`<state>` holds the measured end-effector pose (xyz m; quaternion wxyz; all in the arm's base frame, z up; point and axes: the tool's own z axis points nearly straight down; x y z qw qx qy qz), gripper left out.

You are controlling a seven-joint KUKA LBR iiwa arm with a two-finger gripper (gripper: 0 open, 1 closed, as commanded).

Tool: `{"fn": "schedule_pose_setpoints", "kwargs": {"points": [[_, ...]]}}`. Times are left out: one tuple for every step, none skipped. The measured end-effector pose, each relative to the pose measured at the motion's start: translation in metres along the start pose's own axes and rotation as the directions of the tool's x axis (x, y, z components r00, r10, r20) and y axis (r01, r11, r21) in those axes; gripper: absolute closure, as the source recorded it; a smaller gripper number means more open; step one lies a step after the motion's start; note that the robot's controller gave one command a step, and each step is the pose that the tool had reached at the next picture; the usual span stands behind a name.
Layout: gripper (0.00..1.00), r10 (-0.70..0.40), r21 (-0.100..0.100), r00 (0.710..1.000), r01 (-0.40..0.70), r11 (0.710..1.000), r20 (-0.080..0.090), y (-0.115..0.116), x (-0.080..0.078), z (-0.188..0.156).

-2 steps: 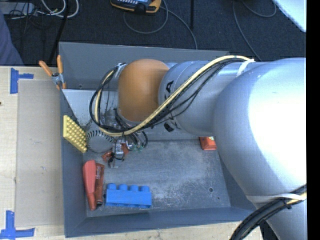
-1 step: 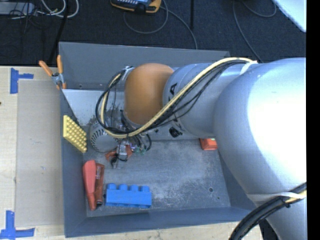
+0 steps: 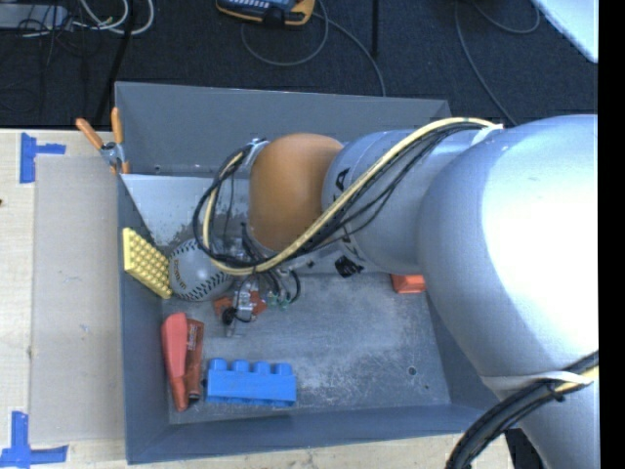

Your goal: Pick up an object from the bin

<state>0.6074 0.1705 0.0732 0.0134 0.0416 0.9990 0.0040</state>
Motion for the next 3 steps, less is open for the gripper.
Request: {"fn": "schedule_pose_setpoints", "kwargs": {"points": [[1.0, 0.072, -0.001, 0.997, -0.072, 0.997, 0.009, -0.028, -0.012, -0.004], [1.0, 0.073, -0.002, 0.997, -0.073, 0.997, 0.009, -0.028, -0.012, -0.004], [1.0, 0.079, -0.004, 0.997, -0.079, 0.997, 0.015, -0.022, -0.007, -0.161]]}}
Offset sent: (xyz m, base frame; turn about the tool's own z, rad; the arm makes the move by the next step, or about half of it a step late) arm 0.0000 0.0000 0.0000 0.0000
